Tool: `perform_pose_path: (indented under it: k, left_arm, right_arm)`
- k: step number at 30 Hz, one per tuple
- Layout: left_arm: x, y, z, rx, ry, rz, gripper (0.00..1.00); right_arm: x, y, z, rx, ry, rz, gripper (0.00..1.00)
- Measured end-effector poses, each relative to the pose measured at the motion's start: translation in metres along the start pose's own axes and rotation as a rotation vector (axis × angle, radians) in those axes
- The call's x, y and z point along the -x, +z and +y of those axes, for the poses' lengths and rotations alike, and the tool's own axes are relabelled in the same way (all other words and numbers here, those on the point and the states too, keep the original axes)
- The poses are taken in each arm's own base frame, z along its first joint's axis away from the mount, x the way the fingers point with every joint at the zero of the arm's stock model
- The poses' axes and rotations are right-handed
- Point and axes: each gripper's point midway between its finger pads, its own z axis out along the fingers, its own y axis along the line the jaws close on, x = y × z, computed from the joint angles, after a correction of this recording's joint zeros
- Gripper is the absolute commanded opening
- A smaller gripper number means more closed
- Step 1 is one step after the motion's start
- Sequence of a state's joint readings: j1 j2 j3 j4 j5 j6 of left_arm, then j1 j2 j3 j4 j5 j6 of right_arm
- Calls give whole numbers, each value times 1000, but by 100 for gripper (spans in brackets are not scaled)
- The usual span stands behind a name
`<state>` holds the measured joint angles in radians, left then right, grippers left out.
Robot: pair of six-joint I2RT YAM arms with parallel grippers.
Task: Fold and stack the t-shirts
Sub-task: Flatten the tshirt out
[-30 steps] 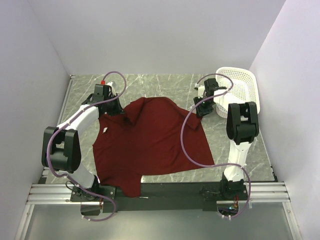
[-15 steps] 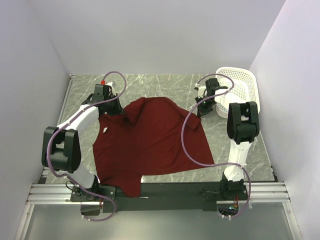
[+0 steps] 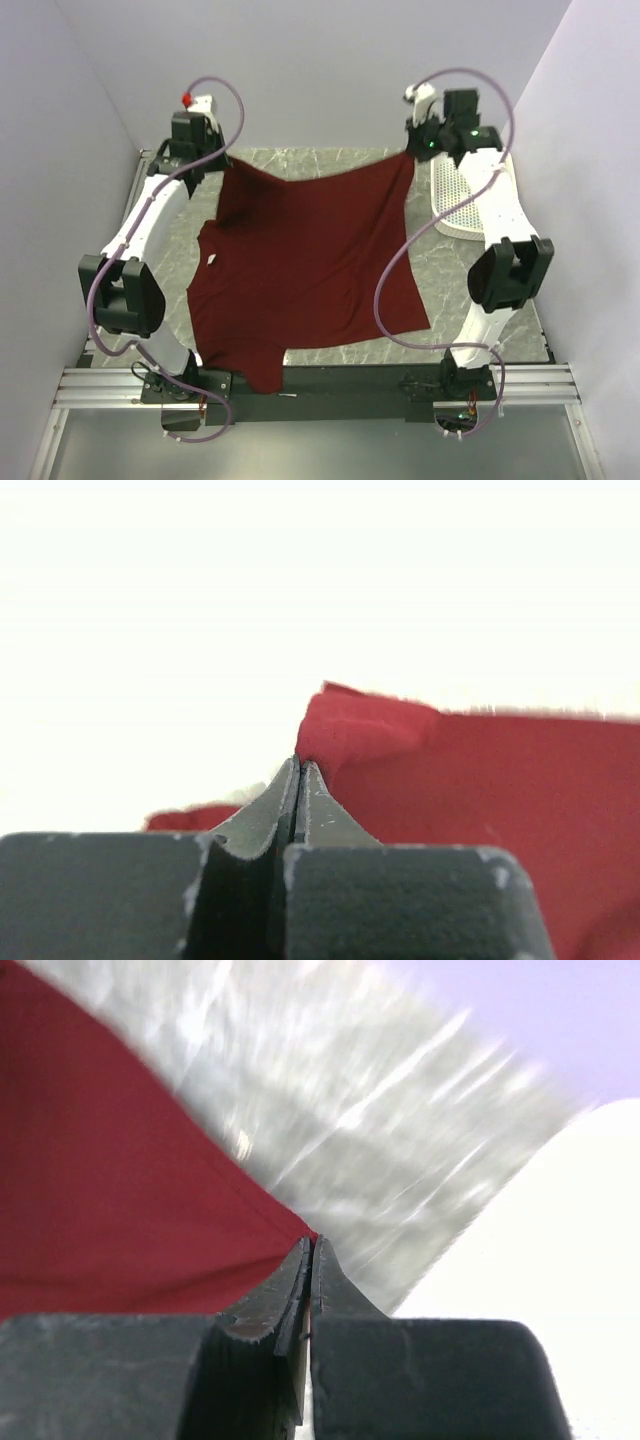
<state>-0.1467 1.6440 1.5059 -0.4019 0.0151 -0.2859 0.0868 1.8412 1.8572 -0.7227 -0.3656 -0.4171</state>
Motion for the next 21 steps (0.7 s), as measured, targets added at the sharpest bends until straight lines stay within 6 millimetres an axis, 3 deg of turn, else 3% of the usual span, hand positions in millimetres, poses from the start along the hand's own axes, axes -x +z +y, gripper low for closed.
perform_pose_path:
  k: [6, 8, 10, 13, 18, 20, 21]
  left_arm:
    - [72, -27, 12, 112, 47, -201, 0]
    - [91, -49, 16, 150, 47, -274, 0]
    - [118, -86, 18, 175, 42, -381, 0]
    - [162, -163, 13, 174, 5, -589, 1]
    - [227, -339, -3, 77, -97, -1016, 1]
    - [245, -408, -9, 22, -134, -1173, 1]
    - [250, -438, -11, -4, -153, -1238, 1]
  right_arm:
    - [101, -91, -10, -121, -140, -252, 0]
    - [125, -130, -7, -169, -180, -332, 0]
    - [141, -173, 0, -216, -211, -407, 0]
    - [160, -243, 17, -283, -256, -536, 0]
    - [185, -385, 61, -401, -335, -826, 0]
    - [195, -444, 80, -446, -365, -954, 0]
    - [199, -464, 86, -462, -377, -1003, 0]
